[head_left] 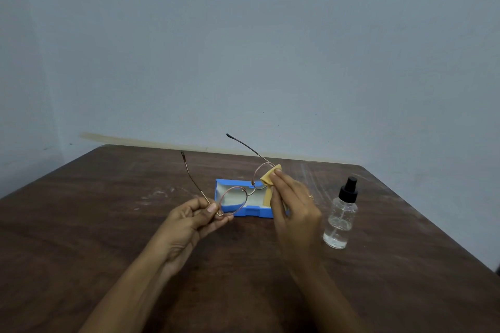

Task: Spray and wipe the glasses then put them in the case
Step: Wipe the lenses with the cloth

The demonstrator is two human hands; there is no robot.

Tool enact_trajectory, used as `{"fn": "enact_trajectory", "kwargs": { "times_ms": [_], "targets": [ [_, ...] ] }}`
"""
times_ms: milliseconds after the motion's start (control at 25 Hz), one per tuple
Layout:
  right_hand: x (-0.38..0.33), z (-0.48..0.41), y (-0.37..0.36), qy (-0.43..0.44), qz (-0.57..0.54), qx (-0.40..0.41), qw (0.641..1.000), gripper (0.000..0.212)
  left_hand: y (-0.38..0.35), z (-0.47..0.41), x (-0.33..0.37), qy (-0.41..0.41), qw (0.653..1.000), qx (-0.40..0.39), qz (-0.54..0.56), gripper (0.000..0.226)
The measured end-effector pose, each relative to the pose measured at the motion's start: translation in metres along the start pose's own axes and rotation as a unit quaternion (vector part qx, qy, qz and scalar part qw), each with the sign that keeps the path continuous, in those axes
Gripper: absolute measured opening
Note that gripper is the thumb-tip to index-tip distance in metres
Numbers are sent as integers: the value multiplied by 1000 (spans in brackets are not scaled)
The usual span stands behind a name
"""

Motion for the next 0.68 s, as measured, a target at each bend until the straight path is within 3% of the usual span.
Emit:
{"fn": "enact_trajectory", "kwargs": {
  "times_ms": [320, 520, 680],
  "targets": [
    [-7, 7, -11, 7, -15, -40, 999, 29, -2, 1, 1, 2, 999, 5, 39, 20],
    [-2, 3, 2, -26, -30, 10, 999, 29, 0, -1, 6, -15, 999, 10, 50, 14],
    [-10, 0, 12, 6, -31, 45, 999, 27, 0, -1, 4, -14, 999, 12, 26, 20]
  ]
}}
Point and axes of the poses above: each hand's wrist, its own z-axis away from the middle knuckle, its own y-axis out of the back of the hand, x = y × z, the point moved 8 cm from there along -z, towards the middle knuckle, and after that the axes turned 6 degrees about z, right-handed, at the moved point
